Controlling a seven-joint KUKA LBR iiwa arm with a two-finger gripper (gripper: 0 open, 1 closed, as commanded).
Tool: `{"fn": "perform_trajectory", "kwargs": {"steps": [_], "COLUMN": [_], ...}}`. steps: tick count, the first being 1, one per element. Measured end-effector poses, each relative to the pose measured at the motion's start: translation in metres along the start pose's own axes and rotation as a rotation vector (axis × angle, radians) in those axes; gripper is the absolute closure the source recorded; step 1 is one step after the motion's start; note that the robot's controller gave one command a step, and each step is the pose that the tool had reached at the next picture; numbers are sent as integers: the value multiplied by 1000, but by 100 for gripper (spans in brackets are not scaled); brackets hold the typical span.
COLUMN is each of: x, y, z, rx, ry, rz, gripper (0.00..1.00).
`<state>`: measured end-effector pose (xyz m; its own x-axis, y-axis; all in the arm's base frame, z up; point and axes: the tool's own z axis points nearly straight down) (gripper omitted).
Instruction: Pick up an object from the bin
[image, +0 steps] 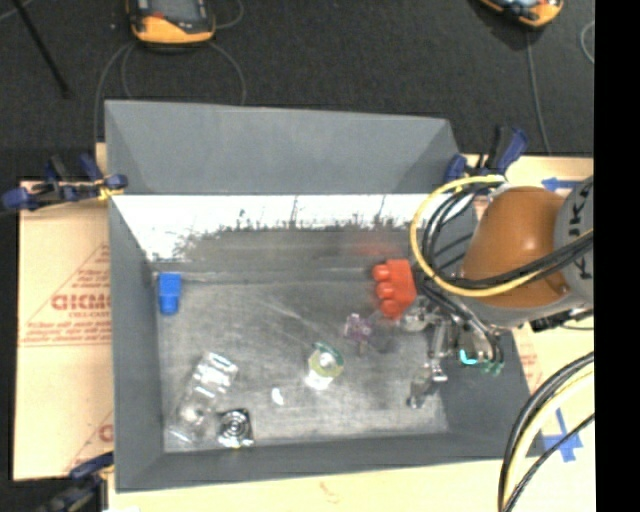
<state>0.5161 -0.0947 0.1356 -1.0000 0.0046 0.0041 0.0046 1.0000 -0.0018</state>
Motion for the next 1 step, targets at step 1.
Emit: {"fn": "perform_trajectory", "kwargs": {"steps": [1], "x": [-6], "y": [81], "z": [27], "rx": [-3], "ry": [-5], "rz": [-175], "gripper": [0]}}
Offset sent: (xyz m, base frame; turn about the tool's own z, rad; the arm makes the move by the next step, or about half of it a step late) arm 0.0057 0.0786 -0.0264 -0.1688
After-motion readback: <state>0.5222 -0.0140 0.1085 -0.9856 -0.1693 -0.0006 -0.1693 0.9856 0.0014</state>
